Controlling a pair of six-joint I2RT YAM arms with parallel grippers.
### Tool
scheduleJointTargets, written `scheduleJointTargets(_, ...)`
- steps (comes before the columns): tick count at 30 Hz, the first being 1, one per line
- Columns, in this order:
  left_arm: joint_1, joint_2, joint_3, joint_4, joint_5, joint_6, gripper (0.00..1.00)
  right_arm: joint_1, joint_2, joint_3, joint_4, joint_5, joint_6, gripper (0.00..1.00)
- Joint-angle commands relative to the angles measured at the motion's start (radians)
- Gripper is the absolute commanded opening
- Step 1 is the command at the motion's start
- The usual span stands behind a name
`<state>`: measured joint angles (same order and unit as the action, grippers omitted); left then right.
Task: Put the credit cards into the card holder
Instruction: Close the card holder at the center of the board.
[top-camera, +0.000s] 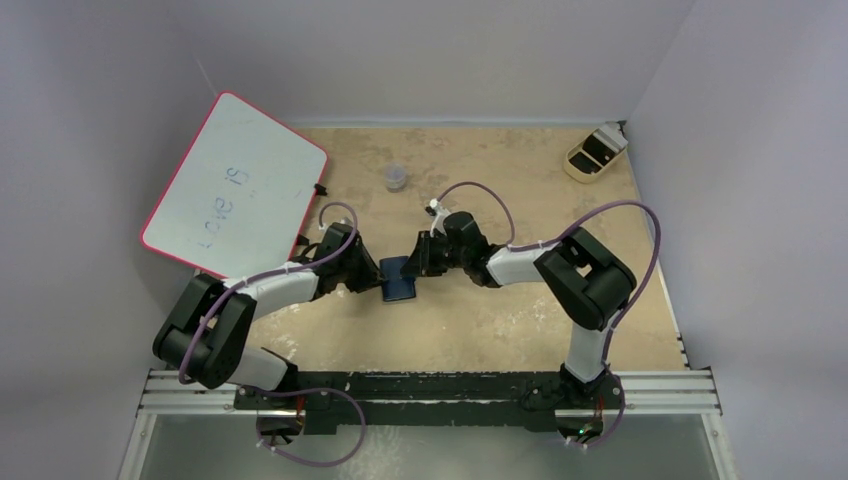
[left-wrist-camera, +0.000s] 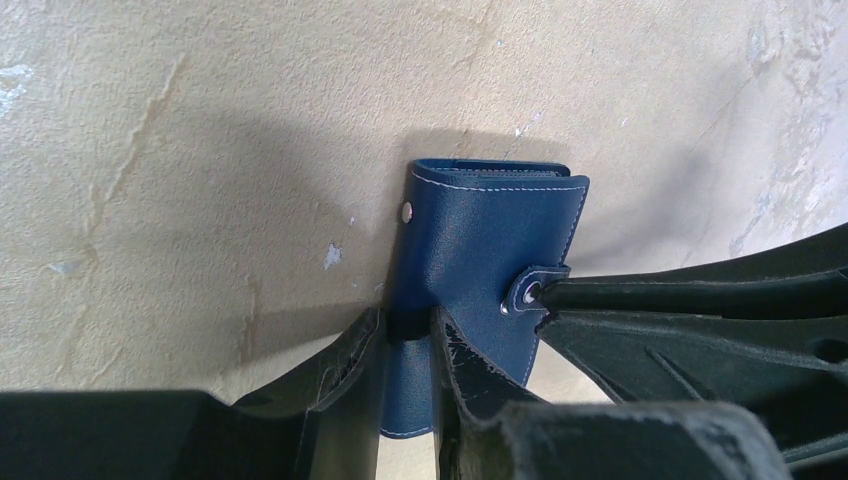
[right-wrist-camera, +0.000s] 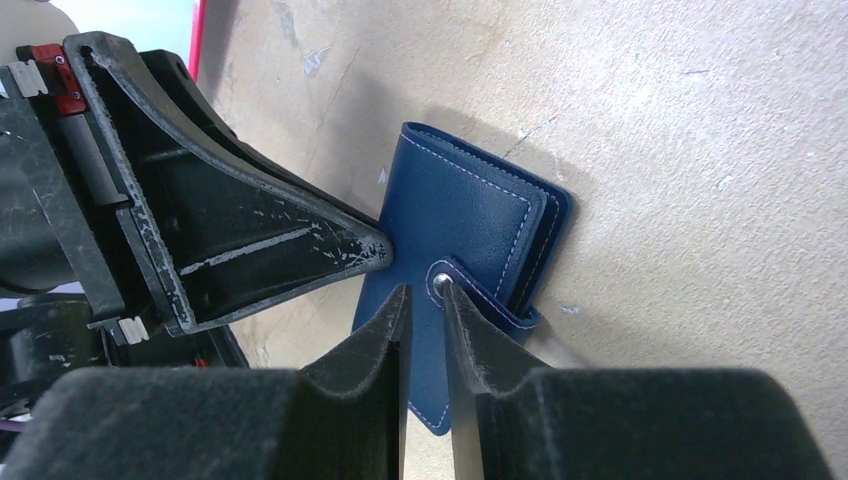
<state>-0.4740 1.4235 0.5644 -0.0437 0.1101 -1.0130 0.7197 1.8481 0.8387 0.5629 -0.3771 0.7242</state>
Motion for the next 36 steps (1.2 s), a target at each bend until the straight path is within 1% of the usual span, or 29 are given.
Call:
scheduleJointTargets(1, -0.008, 0.008, -0.003, 0.032, 0.016, -0.013, 0.21, -0.002, 0.01, 0.039, -0.013, 0.004, -0.028, 0.2)
scheduleJointTargets(11, -0.008, 0.008, 0.006, 0.025, 0.017, -0.013, 0.2, -0.001, 0.027, 0.047, -0.089, -0.015, -0.059, 0.18)
scheduleJointTargets(16, -0.008, -0.012, 0.02, 0.009, 0.012, -0.01, 0.2, -0.001, 0.0, 0.069, -0.142, -0.038, -0.083, 0.18)
scheduleJointTargets(17, -0.008, -0.017, 0.03, -0.001, 0.013, -0.009, 0.2, -0.001, -0.01, 0.073, -0.168, -0.041, -0.079, 0.18)
scheduleJointTargets(20, -0.008, -0.032, 0.084, -0.059, 0.006, 0.01, 0.21, -0.007, -0.031, 0.069, -0.17, -0.003, -0.06, 0.17)
scheduleJointTargets(23, -0.008, -0.055, 0.125, -0.117, -0.012, 0.022, 0.23, -0.012, -0.023, 0.079, -0.18, 0.001, -0.064, 0.18)
scheduleJointTargets(25, -0.008, -0.067, 0.139, -0.128, -0.017, 0.025, 0.24, -0.011, -0.012, 0.084, -0.184, 0.003, -0.067, 0.18)
scheduleJointTargets(29, -0.008, -0.059, 0.145, -0.1, -0.003, 0.023, 0.22, -0.012, -0.014, 0.072, -0.178, 0.004, -0.068, 0.18)
scheduleJointTargets(36, -0.008, 0.041, 0.16, -0.025, 0.031, 0.054, 0.16, -0.012, -0.027, 0.079, -0.194, -0.018, -0.088, 0.18)
